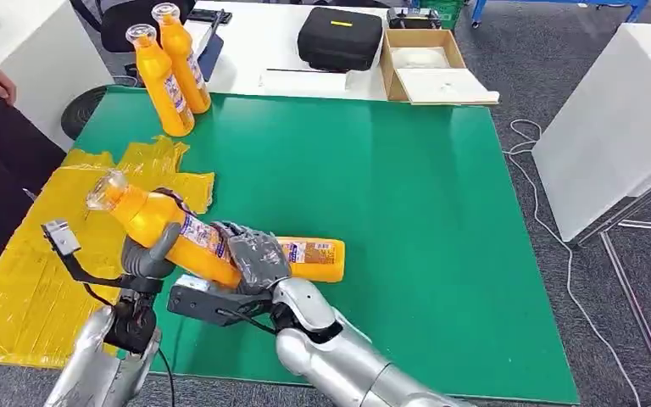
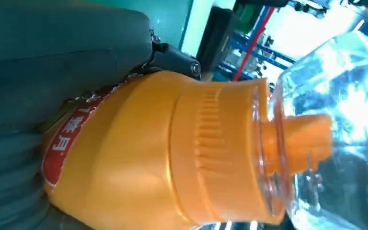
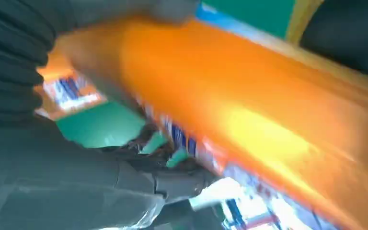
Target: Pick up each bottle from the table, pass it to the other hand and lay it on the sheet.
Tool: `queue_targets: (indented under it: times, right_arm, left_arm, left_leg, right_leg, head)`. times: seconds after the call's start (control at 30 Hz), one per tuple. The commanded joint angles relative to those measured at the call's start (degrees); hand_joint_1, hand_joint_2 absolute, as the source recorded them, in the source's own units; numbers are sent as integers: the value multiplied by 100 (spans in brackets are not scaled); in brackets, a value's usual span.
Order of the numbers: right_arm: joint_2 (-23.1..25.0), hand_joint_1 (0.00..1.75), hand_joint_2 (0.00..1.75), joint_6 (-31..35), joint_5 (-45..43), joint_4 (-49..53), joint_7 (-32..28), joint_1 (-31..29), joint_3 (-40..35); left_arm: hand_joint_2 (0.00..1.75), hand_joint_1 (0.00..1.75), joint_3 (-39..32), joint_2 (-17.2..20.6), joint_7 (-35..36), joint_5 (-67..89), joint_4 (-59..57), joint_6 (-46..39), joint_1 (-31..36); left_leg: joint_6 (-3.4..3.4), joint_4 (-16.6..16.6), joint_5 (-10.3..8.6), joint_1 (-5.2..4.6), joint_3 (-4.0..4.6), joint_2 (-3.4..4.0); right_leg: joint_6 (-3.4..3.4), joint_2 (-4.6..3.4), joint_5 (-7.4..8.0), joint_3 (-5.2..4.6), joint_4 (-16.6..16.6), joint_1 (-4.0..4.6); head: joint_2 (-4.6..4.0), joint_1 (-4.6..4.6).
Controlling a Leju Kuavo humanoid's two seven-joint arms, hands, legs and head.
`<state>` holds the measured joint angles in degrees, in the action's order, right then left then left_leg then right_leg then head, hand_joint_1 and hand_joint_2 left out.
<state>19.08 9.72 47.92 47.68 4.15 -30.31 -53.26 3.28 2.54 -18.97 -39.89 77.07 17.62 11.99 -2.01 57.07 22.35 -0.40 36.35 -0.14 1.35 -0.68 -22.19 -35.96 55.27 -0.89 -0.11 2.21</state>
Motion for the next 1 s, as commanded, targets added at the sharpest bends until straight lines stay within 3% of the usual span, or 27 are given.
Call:
queue_targets:
  times: [0.03, 0.13, 0.37, 0.6, 0.73, 0.77, 0.83, 0.97, 1.0]
  right_arm:
    - [-751, 0, 0, -693, 451, 3273, -77, 607, 2591]
    - [-1092, 0, 0, -732, 283, 3346, -211, 482, 2787]
    - [-1135, 0, 0, -634, 137, 2909, -354, 348, 2693]
    - [-1489, 0, 0, -400, -356, 2653, -363, 377, 2364]
    - [-1572, 0, 0, -370, -545, 2566, -359, 389, 2226]
    - [-1590, 0, 0, -386, -590, 2492, -356, 337, 2153]
    - [-1568, 0, 0, -399, -644, 2404, -332, 266, 2077]
    - [-1492, 0, 0, -487, -819, 2216, -343, 144, 1954]
    - [-1504, 0, 0, -529, -872, 2163, -370, 107, 1896]
  left_arm:
    - [175, 175, -729, 152, 116, -326, -228, 360, -12]
    - [175, 175, -1058, 519, 302, -704, -520, 486, 327]
    - [175, 175, -1213, 467, 464, -718, -475, 533, 397]
    - [175, 175, -1363, 509, 344, -236, -456, 238, 612]
    - [175, 175, -1471, 670, -423, 2012, -615, -1387, 1249]
    - [175, 175, -1517, 739, -531, 2659, -830, -1845, 1539]
    - [175, 175, -1300, 908, -922, 4544, -1201, -3358, 1921]
    - [175, 175, -758, 1033, -738, 7129, -2434, -4938, 2410]
    - [175, 175, -747, 1017, -738, 7296, -2785, -5006, 2509]
  left_leg:
    - [8, 5, 7, 2, -13, -20]
    - [9, 2, 2, 2, -16, -30]
    - [16, -2, 2, -3, -35, -27]
    - [11, -2, -2, 4, -25, -21]
    - [9, 3, -7, 8, -8, -25]
    - [23, 11, 6, 7, -41, -37]
    - [15, 9, -7, 10, -10, -35]
    - [23, 1, -15, 4, -17, -34]
    - [28, -2, -15, 2, -28, -36]
  right_leg:
    - [-4, 23, -14, 26, 5, 1]
    - [-6, 30, -11, 32, 1, 3]
    - [-12, 28, -15, 46, 2, 2]
    - [-5, 21, -9, 36, -3, 4]
    - [-5, 23, -4, 22, 1, 8]
    - [-14, 41, -23, 59, 11, 8]
    - [-9, 35, -8, 26, 9, 10]
    - [-9, 31, -7, 30, 10, 4]
    - [-12, 35, -10, 40, 12, 1]
  head:
    - [0, -2]
    - [0, -4]
    - [0, -2]
    - [0, 0]
    - [0, 0]
    - [0, -2]
    - [0, 0]
    - [0, 0]
    - [0, -2]
